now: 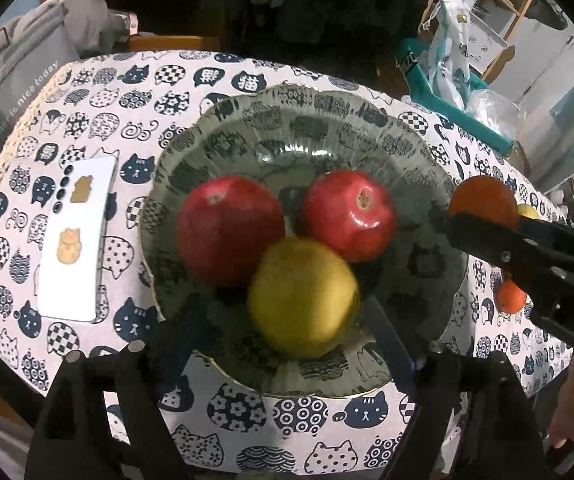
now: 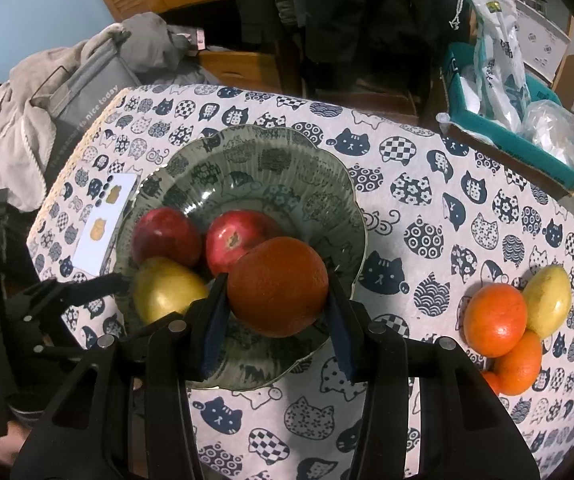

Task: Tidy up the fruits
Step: 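Lower the orange into the green bowl and open the right tool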

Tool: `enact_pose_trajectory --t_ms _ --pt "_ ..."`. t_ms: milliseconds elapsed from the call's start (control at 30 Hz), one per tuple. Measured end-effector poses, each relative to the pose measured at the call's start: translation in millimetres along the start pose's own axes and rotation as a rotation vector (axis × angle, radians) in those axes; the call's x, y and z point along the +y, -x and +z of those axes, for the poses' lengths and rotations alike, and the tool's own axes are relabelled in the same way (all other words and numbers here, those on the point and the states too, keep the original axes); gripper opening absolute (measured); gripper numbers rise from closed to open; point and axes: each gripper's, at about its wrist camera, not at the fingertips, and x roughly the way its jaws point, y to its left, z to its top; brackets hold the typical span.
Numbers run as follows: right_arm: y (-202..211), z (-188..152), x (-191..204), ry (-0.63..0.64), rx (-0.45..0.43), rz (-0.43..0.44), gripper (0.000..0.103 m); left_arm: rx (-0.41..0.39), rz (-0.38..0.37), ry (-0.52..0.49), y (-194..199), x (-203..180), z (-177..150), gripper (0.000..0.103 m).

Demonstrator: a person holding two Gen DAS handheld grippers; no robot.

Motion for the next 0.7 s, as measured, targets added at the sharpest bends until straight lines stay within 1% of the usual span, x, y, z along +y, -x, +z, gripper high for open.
enact_pose_trajectory --t_ms 133,300,500,700 --pt "-2.5 0.4 -1.8 -0.013 0.009 0.01 0.045 -0.023 0.0 0.014 12.9 6.4 1.3 0.084" --pt "-11.9 -1.3 2.3 0.0 0.038 0.023 0.045 -0.049 0.042 0.027 26.7 17.3 2.4 0.084" --pt "-26.0 -6.6 11.6 0.028 0.089 0.026 0.046 -0.063 0.083 0.041 33.7 28.3 2.3 0.084" --pt "-32.4 -9.4 16.0 0.041 0.115 0.026 0.047 -0.077 0.096 0.041 39.5 31.5 2.4 0.084"
